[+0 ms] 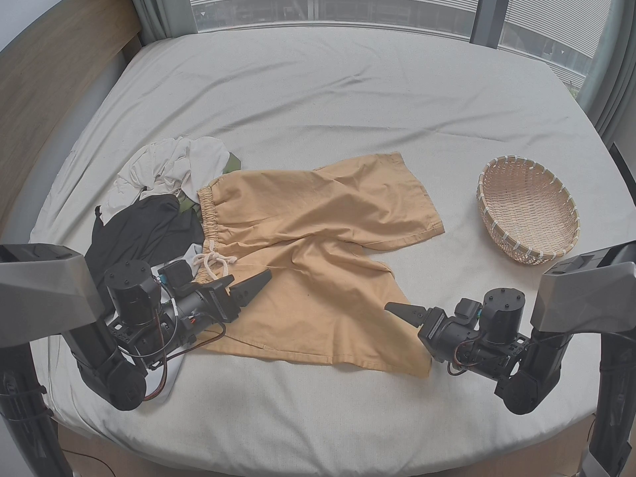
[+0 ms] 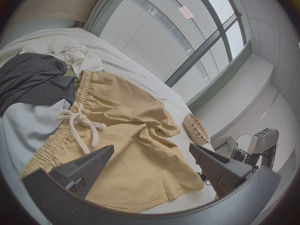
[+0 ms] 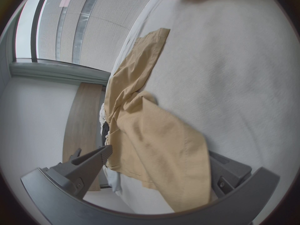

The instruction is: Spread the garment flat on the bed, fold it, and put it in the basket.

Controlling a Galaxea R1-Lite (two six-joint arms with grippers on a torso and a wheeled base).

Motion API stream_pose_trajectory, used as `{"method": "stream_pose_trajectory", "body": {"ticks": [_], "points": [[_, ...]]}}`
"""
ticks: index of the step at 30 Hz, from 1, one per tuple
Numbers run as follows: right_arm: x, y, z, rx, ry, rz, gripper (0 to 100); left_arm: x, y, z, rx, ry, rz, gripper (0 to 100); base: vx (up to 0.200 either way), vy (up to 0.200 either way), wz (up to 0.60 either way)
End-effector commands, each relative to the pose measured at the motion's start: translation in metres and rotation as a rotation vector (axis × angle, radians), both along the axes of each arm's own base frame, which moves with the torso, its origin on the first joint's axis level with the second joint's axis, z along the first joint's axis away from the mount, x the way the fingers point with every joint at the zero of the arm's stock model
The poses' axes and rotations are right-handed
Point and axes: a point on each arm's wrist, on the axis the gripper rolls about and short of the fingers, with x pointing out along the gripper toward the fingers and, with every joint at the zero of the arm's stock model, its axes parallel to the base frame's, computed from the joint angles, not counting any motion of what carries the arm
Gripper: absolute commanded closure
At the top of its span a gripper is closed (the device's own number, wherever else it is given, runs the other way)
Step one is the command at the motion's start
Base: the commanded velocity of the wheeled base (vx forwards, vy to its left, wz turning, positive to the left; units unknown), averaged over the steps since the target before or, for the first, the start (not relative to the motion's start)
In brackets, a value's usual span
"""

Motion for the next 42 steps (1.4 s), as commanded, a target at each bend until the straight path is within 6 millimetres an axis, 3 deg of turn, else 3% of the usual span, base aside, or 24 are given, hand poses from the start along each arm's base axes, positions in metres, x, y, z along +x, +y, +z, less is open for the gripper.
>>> {"method": "stream_pose_trajectory", "body": {"ticks": [1,11,17,29,36,42], "points": [[0.0,0.003,0.016,0.088,0.002,0.02,0,0.0,0.0,-0.003,0.004,0.01,0.003,0,0.0,0.0,0.0],[0.032,-0.02,0.046,0.152,-0.134,-0.097,0,0.0,-0.005,-0.007,0.011,0.02,0.007,0,0.0,0.0,0.0],[0.028,-0.026,0.07,0.175,-0.196,-0.109,0,-0.001,-0.004,-0.009,0.013,0.028,0.009,0,0.0,0.0,0.0],[0.038,-0.036,0.017,0.044,-0.1,-0.139,0,-0.003,-0.006,-0.013,0.018,0.042,0.001,0,0.0,0.0,0.0],[0.037,-0.036,0.013,0.057,-0.072,-0.139,0,-0.004,-0.006,-0.013,0.019,0.044,0.001,0,0.0,0.0,0.0],[0.035,-0.035,0.016,0.182,0.02,-0.161,0,-0.005,-0.006,-0.016,0.022,0.054,-0.001,0,0.0,0.0,0.0]]}}
